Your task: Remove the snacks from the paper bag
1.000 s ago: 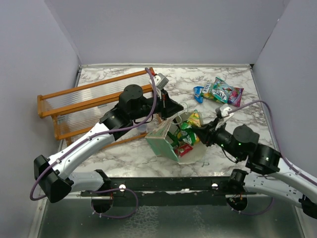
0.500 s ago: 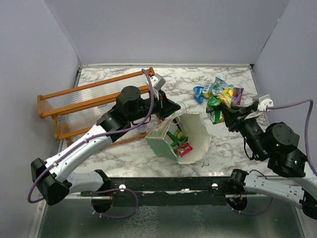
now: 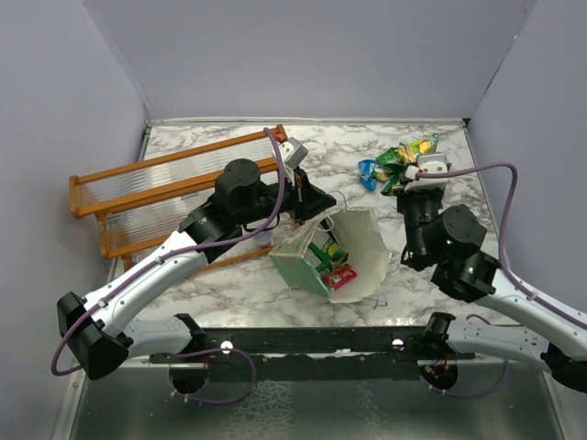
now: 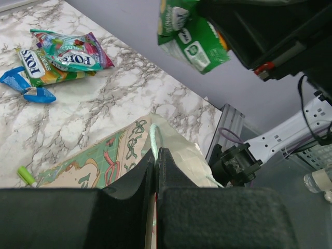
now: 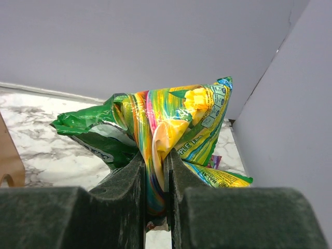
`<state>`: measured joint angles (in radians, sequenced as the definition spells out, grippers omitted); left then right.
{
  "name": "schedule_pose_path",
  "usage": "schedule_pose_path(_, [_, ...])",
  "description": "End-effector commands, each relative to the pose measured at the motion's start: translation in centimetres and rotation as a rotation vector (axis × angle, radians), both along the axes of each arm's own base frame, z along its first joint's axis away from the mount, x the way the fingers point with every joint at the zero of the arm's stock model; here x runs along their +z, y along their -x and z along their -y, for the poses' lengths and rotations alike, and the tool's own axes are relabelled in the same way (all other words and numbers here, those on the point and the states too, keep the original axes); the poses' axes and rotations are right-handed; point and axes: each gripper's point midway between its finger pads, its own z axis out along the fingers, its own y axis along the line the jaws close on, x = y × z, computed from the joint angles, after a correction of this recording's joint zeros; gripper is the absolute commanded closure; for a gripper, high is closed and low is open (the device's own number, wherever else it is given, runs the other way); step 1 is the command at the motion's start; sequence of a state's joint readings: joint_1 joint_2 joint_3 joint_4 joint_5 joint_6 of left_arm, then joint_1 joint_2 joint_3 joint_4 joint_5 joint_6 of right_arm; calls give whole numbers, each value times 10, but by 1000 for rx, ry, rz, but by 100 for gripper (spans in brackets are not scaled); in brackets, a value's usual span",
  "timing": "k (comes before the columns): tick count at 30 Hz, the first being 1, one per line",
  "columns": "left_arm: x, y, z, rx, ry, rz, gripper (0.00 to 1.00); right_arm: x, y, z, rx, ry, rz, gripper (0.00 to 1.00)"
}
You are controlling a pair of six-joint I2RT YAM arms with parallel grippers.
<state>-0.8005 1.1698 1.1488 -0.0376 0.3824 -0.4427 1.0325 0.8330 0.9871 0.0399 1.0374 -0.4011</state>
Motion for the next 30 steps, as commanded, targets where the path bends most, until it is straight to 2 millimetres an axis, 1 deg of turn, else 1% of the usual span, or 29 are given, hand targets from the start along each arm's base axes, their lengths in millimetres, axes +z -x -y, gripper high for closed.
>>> schedule_pose_path(1, [19,9,-1,-38,40,24,100,-1,-29,0,-61,-32,7,99])
schedule_pose_path(3, [19,9,0,-39,50,11,100,-25,-55,0,-55,-68,-96,99])
schedule_pose_path(4, [19,11,1,-44,57,-4,100,-42,-72,9,-73,-78,-157,99])
schedule_pose_path(5, [20,12,2,-50,61,-10,100,-55,-78,5,-42,-131,-213,99])
schedule_pose_path(6, [20,13,2,-57,60,-17,100,-71,-90,11,-47,-176,-266,99])
schedule_pose_path(8, [19,14,3,-64,39,-26,100,-102,-106,7,-6,-256,-353,99])
schedule_pose_path(9, [19,14,2,-66,28,-26,100,-121,-113,9,-14,-287,-399,99])
schedule_pose_path(11, [19,14,0,-64,9,-19,100,-156,-124,22,-63,-349,-481,99])
schedule_pose_path(12, [19,13,-1,-57,5,-19,100,-172,-128,32,-93,-379,-508,99])
schedule_pose_path(14, [17,12,-1,-45,3,-29,100,-206,-130,58,-180,-441,-543,99])
schedule_pose_path(16, [14,12,0,-45,11,-44,100,-231,-129,87,-281,-505,-551,99])
schedule_pose_path(20, [6,9,6,-55,20,-64,100,-265,-124,138,-422,-628,-525,99])
schedule_pose_path(23, [5,8,11,-75,10,-64,100,-282,-123,166,-508,-674,-506,99])
schedule_pose_path(26, [5,5,15,-76,-8,-77,100,-292,-124,180,-558,-661,-494,99])
schedule_pose_path(28, [5,7,16,-94,-13,-83,100,-293,-127,188,-577,-630,-473,99])
schedule_pose_path(30, [5,8,17,-99,-3,-80,100,-291,-134,191,-563,-606,-451,95])
